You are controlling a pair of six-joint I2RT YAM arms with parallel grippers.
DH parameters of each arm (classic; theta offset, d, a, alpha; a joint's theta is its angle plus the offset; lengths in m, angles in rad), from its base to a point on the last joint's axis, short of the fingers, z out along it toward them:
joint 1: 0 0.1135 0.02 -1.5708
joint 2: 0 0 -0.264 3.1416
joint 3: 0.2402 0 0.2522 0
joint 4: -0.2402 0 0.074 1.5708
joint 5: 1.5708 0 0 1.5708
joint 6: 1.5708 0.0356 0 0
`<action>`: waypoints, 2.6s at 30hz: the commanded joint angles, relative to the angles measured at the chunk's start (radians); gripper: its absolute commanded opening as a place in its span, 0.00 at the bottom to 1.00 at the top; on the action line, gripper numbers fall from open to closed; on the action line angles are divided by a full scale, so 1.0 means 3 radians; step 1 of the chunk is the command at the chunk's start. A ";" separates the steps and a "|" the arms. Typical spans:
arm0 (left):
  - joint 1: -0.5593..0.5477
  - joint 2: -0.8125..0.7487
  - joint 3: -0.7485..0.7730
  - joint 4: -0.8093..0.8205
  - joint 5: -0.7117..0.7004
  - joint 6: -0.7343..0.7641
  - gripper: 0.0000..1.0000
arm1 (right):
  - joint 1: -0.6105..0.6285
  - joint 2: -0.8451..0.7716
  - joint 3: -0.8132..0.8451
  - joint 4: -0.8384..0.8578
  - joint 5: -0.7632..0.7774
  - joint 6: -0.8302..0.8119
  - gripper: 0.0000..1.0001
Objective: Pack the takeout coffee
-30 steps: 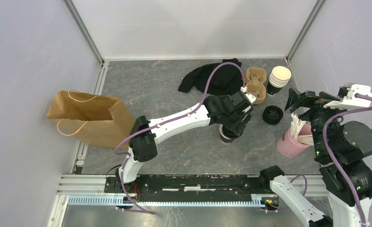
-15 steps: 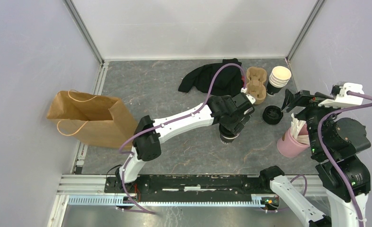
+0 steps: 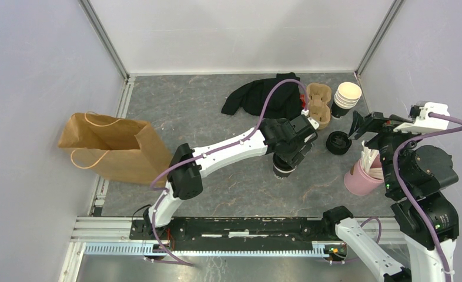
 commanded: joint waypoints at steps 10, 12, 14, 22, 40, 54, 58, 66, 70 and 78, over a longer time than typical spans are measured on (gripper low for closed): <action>0.0008 0.0105 0.0165 0.0003 0.0132 0.0188 0.73 | 0.0010 -0.0001 -0.0021 0.0082 0.0024 0.0032 0.98; 0.0007 0.0105 0.0161 0.0007 0.0122 0.0189 0.73 | 0.0015 -0.0004 -0.0023 0.0082 0.0028 0.0034 0.98; 0.0006 0.0110 0.0161 0.0002 0.0109 0.0194 0.74 | 0.0013 -0.0004 -0.0021 0.0085 0.0023 0.0032 0.98; -0.0001 0.0063 0.0235 -0.0059 -0.0015 0.0173 0.74 | 0.0013 0.0001 -0.0042 0.0083 -0.0001 0.0045 0.98; -0.0002 0.0171 0.0212 -0.0089 0.0029 0.0198 0.76 | 0.0017 -0.0004 -0.0025 0.0090 -0.0004 0.0045 0.98; 0.0005 0.0043 0.0333 -0.0131 0.0127 0.0156 0.96 | 0.0014 0.0046 -0.0035 0.0055 0.0002 -0.0003 0.98; 0.0008 -0.0096 0.0333 -0.0170 0.0136 0.0113 0.98 | 0.0018 0.0110 -0.0036 -0.0035 0.0073 -0.0075 0.98; 0.0086 -0.0595 -0.0121 -0.0171 0.0130 0.0001 0.95 | 0.0018 0.0356 -0.0345 -0.0605 0.0262 -0.0077 0.98; 0.0326 -0.1052 -0.0745 0.0114 0.0439 -0.0172 0.90 | 0.0010 0.0641 -0.0697 -0.0749 -0.0165 0.0102 0.98; 0.0957 -0.1404 -0.1519 0.0761 0.1764 -0.0794 0.85 | -0.0632 0.0840 -0.1623 -0.0234 -0.2374 0.0170 0.98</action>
